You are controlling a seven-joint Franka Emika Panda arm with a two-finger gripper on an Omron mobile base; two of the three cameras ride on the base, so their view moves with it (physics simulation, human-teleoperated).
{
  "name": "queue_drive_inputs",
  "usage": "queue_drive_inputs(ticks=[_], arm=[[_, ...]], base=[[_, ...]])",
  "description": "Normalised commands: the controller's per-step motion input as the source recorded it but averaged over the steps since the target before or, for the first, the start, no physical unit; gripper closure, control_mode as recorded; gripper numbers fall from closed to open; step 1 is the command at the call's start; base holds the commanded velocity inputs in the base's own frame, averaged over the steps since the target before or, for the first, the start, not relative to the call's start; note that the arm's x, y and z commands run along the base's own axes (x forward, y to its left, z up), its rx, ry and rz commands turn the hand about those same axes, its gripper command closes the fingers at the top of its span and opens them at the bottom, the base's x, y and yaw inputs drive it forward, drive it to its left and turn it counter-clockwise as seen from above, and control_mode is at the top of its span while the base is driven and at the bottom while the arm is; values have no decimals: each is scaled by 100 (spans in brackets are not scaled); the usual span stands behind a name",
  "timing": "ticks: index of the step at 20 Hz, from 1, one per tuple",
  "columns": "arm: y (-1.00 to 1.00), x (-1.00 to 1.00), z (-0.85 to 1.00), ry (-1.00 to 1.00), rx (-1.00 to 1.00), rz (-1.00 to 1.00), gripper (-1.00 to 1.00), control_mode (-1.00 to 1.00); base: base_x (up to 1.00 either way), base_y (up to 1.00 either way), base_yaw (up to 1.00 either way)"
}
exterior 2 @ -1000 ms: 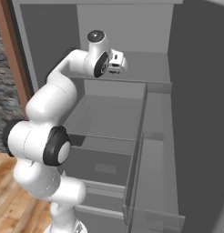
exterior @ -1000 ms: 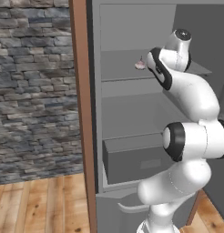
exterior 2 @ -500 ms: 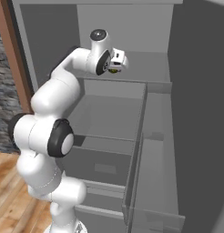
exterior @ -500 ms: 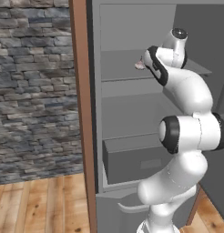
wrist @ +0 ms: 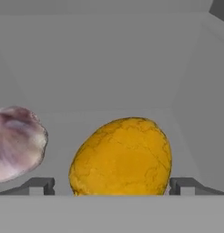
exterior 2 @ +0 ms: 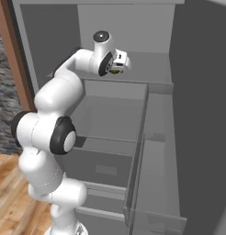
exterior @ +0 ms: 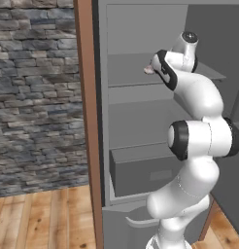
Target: Grab the garlic and lemon from the fridge, place them in the blender, close the lid, and turn on the blender to create a marinade.
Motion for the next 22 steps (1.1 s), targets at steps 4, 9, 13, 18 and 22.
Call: queue_drive_inputs(ticks=[4,9,13,18,22], arm=[[-1,21,-9,-1,0,0,-100,-100],[0,12,-8,-1,0,0,100,-100],[0,-8,0,-1,0,0,100,-100],[22,-77,6,-24,-5,1,100,-100],[28,-100,13,-48,-12,0,100,-100]], base=[[0,0,0],[0,0,0],[0,0,0],[0,0,0],[0,0,0]])
